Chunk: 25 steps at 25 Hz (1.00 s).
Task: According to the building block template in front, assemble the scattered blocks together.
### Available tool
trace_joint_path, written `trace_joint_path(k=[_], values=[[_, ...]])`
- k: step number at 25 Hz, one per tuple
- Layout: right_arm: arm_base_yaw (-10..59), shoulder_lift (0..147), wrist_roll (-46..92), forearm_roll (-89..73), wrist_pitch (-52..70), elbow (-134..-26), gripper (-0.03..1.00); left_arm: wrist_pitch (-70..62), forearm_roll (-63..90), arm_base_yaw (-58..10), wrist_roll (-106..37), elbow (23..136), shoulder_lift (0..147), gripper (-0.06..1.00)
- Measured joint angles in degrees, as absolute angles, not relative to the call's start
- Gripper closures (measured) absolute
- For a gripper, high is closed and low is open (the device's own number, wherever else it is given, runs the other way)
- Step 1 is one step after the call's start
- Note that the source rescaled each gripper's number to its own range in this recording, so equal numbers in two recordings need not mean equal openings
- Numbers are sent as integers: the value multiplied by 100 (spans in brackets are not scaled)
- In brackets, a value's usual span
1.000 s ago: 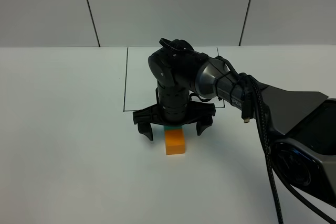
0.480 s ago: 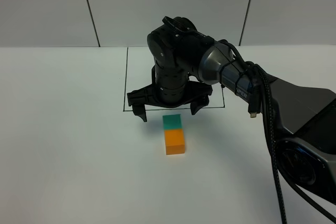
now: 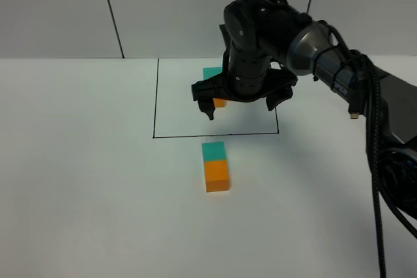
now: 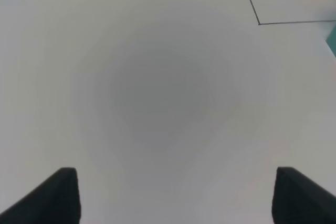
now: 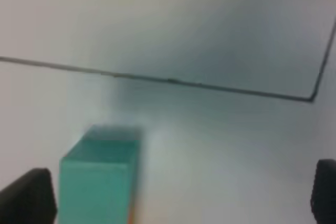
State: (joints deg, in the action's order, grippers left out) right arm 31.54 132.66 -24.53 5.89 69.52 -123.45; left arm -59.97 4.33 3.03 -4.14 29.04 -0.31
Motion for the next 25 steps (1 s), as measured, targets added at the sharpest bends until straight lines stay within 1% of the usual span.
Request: trace_joint_path(k=[5,10,21,25], values=[[2776,13036,-2130,845,6959,-12321,-3,-5997,433,303,-414,2904,-31,27],[2189,12656,-1751,891,6954,-11955,-3,-5997,433,303,-414,2904,-31,27],[650,11682,-950,768,6953,-10734,-3,-5997,433,303,-414,2904,-31,27],[274,11170,-507,756,6957,-10114,-3,-5997,433,303,-414,2904,-31,27]])
